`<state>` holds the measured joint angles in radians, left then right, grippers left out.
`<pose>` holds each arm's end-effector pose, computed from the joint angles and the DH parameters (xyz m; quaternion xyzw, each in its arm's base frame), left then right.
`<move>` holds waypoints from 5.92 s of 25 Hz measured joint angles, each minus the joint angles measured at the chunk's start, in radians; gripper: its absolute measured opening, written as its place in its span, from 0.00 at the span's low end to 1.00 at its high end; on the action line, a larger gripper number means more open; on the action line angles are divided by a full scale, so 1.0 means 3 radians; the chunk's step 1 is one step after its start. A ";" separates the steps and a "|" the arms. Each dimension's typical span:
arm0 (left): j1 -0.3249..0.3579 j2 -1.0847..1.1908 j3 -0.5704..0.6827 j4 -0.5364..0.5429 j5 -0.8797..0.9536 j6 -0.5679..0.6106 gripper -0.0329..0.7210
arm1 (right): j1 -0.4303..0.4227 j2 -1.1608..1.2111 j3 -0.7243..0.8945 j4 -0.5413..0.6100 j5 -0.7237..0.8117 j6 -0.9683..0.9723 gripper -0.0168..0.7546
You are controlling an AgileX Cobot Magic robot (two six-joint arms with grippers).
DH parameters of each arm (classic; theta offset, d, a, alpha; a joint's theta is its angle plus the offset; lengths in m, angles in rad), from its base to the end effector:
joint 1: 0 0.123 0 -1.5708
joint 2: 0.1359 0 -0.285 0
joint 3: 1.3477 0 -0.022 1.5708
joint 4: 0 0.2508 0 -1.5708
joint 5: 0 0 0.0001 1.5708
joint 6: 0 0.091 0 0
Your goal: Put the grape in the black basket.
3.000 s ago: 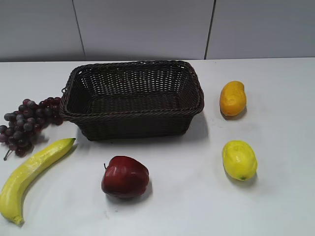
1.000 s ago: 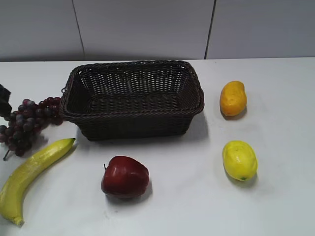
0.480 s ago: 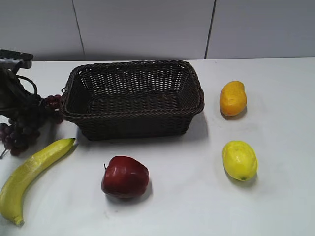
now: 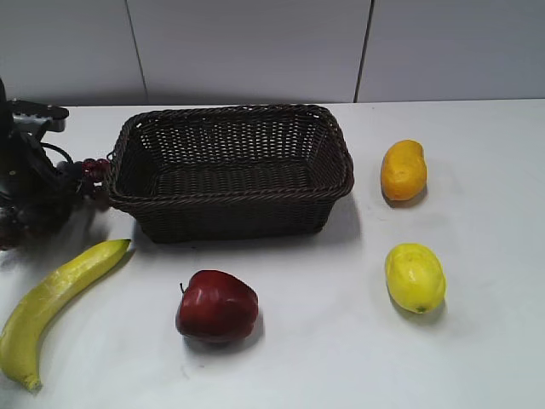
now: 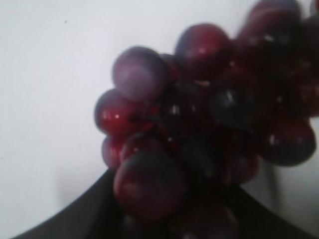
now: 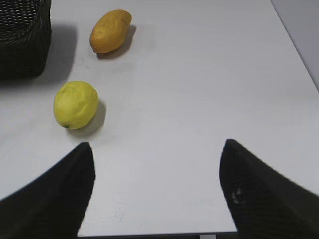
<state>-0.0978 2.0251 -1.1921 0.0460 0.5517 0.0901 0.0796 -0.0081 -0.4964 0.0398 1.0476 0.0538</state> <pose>0.3806 -0.0351 0.1181 0.1106 0.9844 0.0141 0.1362 -0.0054 0.0027 0.2774 -0.0116 0.8484 0.0551 0.5264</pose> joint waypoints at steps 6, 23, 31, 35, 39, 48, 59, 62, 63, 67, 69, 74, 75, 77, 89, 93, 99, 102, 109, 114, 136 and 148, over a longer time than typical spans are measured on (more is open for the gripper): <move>0.0000 -0.0058 -0.0011 -0.0048 0.0170 -0.0010 0.59 | 0.0000 0.0000 0.0000 0.0000 0.0000 0.0000 0.79; -0.0258 -0.1777 -0.0224 -0.0108 0.0264 -0.0051 0.49 | 0.0000 0.0000 0.0000 0.0000 0.0000 0.0000 0.79; -0.0957 -0.1973 -0.0269 -0.0135 -0.0427 -0.0051 0.49 | 0.0000 0.0000 0.0000 0.0000 0.0000 0.0000 0.79; -0.1254 -0.1801 -0.0269 -0.0153 -0.0656 -0.0051 0.48 | 0.0000 0.0000 0.0000 0.0000 0.0000 0.0000 0.79; -0.1433 -0.1467 -0.0272 -0.0174 -0.0684 -0.0051 0.48 | 0.0000 0.0000 0.0000 0.0000 0.0000 0.0000 0.79; -0.1517 -0.0561 -0.0272 -0.0177 -0.0685 -0.0051 0.48 | 0.0000 0.0000 0.0000 0.0000 0.0000 0.0000 0.79; -0.1517 -0.0520 -0.0272 -0.0177 -0.0659 -0.0054 0.87 | 0.0000 0.0000 0.0000 0.0000 0.0000 0.0000 0.79; -0.1517 -0.0734 -0.0272 -0.0177 -0.0554 -0.0054 0.87 | 0.0000 0.0000 0.0000 0.0000 0.0000 0.0000 0.79; -0.1517 -0.0830 -0.0272 -0.0177 -0.0460 -0.0054 0.87 | 0.0000 0.0000 0.0000 0.0000 0.0000 0.0000 0.79; -0.1403 -0.1257 -0.0279 -0.0177 -0.0043 -0.0054 0.87 | 0.0000 0.0000 0.0000 0.0000 0.0000 0.0000 0.79; -0.1246 -0.1453 -0.0290 -0.0177 0.0226 -0.0057 0.86 | 0.0000 0.0000 0.0000 0.0000 0.0000 0.0000 0.79; -0.0674 -0.1802 -0.0297 -0.0177 0.0923 -0.0105 0.85 | 0.0000 0.0000 0.0000 0.0000 0.0000 0.0000 0.79; -0.0532 -0.1833 -0.0297 -0.0177 0.1047 -0.0109 0.84 | 0.0000 0.0000 0.0000 0.0000 0.0000 0.0000 0.79; -0.0282 -0.1883 -0.0297 -0.0174 0.1345 -0.0138 0.83 | 0.0000 0.0000 0.0000 0.0000 0.0000 0.0000 0.79; 0.0248 -0.2584 0.0213 -0.0190 0.2056 -0.0318 0.82 | 0.0000 0.0000 0.0000 0.0000 0.0000 0.0000 0.79; 0.0248 -0.3189 0.0742 -0.0194 0.2028 -0.0321 0.82 | 0.0000 0.0000 0.0000 0.0000 0.0000 0.0000 0.79; 0.0248 -0.4462 0.1467 -0.0201 0.1825 -0.0321 0.82 | 0.0000 0.0000 0.0000 0.0000 0.0000 0.0000 0.79; 0.0248 -0.5143 0.1680 -0.0201 0.1815 -0.0321 0.82 | 0.0000 0.0000 0.0000 0.0000 0.0000 0.0000 0.79; 0.0248 -0.6365 0.1838 -0.0209 0.1942 -0.0321 0.82 | 0.0000 0.0000 0.0000 0.0000 0.0003 0.0000 0.79; 0.0248 -0.6639 0.1869 -0.0206 0.1981 -0.0321 0.82 | 0.0000 0.0000 0.0000 0.0000 0.0003 0.0000 0.79; 0.0248 -0.6637 0.2325 -0.0362 0.1779 -0.0241 0.82 | 0.0000 0.0000 0.0000 0.0000 0.0000 0.0000 0.79; 0.0248 -0.6727 0.2325 -0.0362 0.1767 -0.0241 0.82 | 0.0000 0.0000 0.0000 0.0000 0.0000 0.0000 0.79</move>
<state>-0.0235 0.0071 -0.4946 -0.0626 1.0820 0.0178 0.0796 -0.0081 -0.4964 0.0398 1.0475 0.0538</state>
